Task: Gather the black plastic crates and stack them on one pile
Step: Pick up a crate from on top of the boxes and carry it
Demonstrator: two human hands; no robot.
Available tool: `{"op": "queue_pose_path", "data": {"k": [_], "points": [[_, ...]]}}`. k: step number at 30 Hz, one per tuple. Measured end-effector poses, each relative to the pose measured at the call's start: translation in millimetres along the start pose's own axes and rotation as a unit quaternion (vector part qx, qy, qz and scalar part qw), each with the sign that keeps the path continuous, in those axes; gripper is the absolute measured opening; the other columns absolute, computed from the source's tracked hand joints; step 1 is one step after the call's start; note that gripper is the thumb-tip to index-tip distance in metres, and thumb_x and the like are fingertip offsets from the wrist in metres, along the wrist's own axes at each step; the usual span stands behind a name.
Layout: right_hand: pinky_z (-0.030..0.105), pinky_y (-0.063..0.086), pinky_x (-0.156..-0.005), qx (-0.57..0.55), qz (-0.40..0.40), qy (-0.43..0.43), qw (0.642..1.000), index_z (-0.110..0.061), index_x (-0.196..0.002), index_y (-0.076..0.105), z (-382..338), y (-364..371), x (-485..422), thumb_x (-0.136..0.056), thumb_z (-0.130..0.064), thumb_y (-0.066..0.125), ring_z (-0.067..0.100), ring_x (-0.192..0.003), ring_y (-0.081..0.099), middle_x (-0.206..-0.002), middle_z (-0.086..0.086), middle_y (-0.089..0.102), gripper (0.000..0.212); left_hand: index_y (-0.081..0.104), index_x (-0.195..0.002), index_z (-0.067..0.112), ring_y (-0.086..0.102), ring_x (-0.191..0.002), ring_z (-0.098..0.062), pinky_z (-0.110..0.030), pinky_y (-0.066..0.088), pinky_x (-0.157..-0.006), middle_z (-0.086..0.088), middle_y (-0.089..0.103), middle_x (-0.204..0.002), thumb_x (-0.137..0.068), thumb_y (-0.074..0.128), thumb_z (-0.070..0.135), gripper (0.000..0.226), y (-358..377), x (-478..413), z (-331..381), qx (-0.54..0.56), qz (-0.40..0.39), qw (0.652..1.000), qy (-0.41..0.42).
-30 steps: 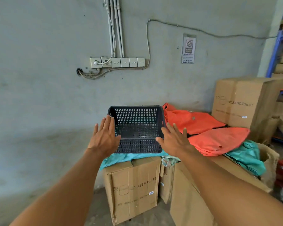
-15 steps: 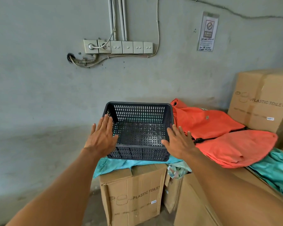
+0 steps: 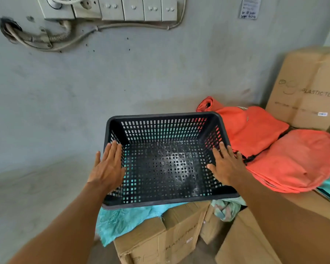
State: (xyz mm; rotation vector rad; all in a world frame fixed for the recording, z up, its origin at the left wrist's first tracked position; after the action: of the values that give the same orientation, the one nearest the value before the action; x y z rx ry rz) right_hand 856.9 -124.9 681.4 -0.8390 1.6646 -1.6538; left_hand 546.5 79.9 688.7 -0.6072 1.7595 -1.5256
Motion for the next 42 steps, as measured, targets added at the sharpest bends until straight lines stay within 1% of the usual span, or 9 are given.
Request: {"op": "queue_pose_path", "data": {"k": [9,13,16,18,22,25,32,39,42], "points": [[0.053,0.005,-0.122,0.060,0.040,0.011,0.997,-0.012,-0.156,0.016,13.3,28.7,-72.3,-0.101,-0.044,0.040,0.030,-0.152,-0.012,-0.166,0.014,-0.010,0.068,-0.001,-0.150,0.000,-0.015,-0.147,-0.029,-0.047,0.006,-0.118,-0.017,-0.008,-0.160,-0.092,0.046,0.025,0.079,59.6,-57.0,-41.2,0.003,0.032,0.999,0.017],[0.056,0.019,-0.120,0.069,0.134,-0.077,0.986,-0.002,-0.140,0.048,25.3,27.6,-94.4,-0.076,-0.003,0.069,0.036,-0.152,0.008,-0.163,0.021,0.014,0.067,0.002,-0.149,-0.005,-0.012,-0.147,-0.036,-0.055,0.015,-0.116,-0.023,-0.006,-0.159,-0.076,0.056,-0.002,0.091,77.4,-74.9,-54.8,-0.028,0.024,0.999,0.005],[0.054,0.022,-0.120,0.029,0.150,-0.068,0.986,0.001,-0.143,0.042,27.9,28.1,-109.7,-0.064,0.013,0.069,0.039,-0.151,0.007,-0.163,0.023,0.010,0.084,-0.003,-0.149,-0.005,-0.014,-0.147,-0.037,-0.057,0.016,-0.117,-0.023,-0.013,-0.158,-0.074,0.050,-0.011,0.092,83.8,-83.5,-58.1,-0.023,0.027,0.999,-0.007],[0.054,0.023,-0.120,0.034,0.152,-0.065,0.986,0.006,-0.141,0.041,27.2,29.2,-118.1,-0.070,0.015,0.067,0.041,-0.151,0.006,-0.163,0.025,0.008,0.076,-0.004,-0.149,-0.005,-0.015,-0.146,-0.037,-0.057,0.014,-0.116,-0.024,-0.014,-0.157,-0.077,0.043,-0.014,0.086,81.7,-87.5,-55.5,-0.019,0.026,0.999,-0.009],[0.057,0.024,-0.117,0.046,0.155,-0.085,0.983,0.012,-0.111,0.056,32.3,26.1,-120.1,-0.070,0.021,0.061,0.047,-0.149,0.008,-0.159,0.034,0.010,0.042,-0.013,-0.146,-0.002,-0.017,-0.145,-0.038,-0.057,0.012,-0.116,-0.024,-0.018,-0.156,-0.078,0.037,-0.020,0.086,71.2,-87.2,-51.1,-0.018,0.033,0.999,0.002],[0.058,0.024,-0.117,0.045,0.163,-0.079,0.982,0.014,-0.110,0.056,40.1,19.8,-110.5,-0.063,0.024,0.063,0.054,-0.146,0.012,-0.155,0.041,0.012,0.049,-0.021,-0.144,0.000,-0.023,-0.143,-0.035,-0.055,0.007,-0.118,-0.020,-0.027,-0.153,-0.075,0.032,-0.024,0.091,52.1,-82.0,-45.7,-0.003,0.047,0.999,0.001],[0.060,0.028,-0.115,0.030,0.127,-0.031,0.991,0.020,-0.118,0.053,53.6,-6.8,-33.0,-0.058,0.018,0.072,0.058,-0.142,0.021,-0.151,0.045,0.017,0.063,-0.020,-0.145,-0.002,-0.024,-0.143,-0.035,-0.048,-0.001,-0.121,-0.023,-0.027,-0.153,-0.075,0.032,-0.021,0.089,-7.3,-43.8,-28.1,-0.006,0.032,0.999,0.022],[0.057,0.017,-0.121,0.029,0.158,0.076,0.984,0.016,-0.107,0.056,58.9,-29.6,129.5,-0.075,0.014,0.059,0.049,-0.149,0.005,-0.159,0.036,0.002,0.031,-0.024,-0.142,0.001,-0.026,-0.141,-0.033,-0.048,-0.003,-0.119,-0.022,-0.025,-0.154,-0.074,0.039,-0.024,0.096,-35.5,19.6,-13.7,-0.014,0.102,0.987,0.126],[0.065,0.023,-0.116,0.041,0.163,0.116,0.979,0.019,-0.096,0.060,67.6,-23.0,216.6,-0.066,0.018,0.065,0.058,-0.144,0.014,-0.153,0.044,0.011,0.031,-0.024,-0.142,0.001,-0.027,-0.139,-0.032,-0.047,-0.005,-0.117,-0.020,-0.028,-0.153,-0.074,0.040,-0.024,0.096,-40.7,61.2,6.1,-0.005,0.121,0.978,0.169]]}}
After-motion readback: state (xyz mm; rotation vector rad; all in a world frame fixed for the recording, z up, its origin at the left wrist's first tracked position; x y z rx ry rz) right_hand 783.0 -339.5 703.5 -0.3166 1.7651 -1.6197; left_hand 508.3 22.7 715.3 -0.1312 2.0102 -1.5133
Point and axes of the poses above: each hand's wrist, its own x-axis away from the middle knuckle, its own y-axis out of the palm, z = x × y, the point moved 2 cm from there along -x, towards the middle knuckle
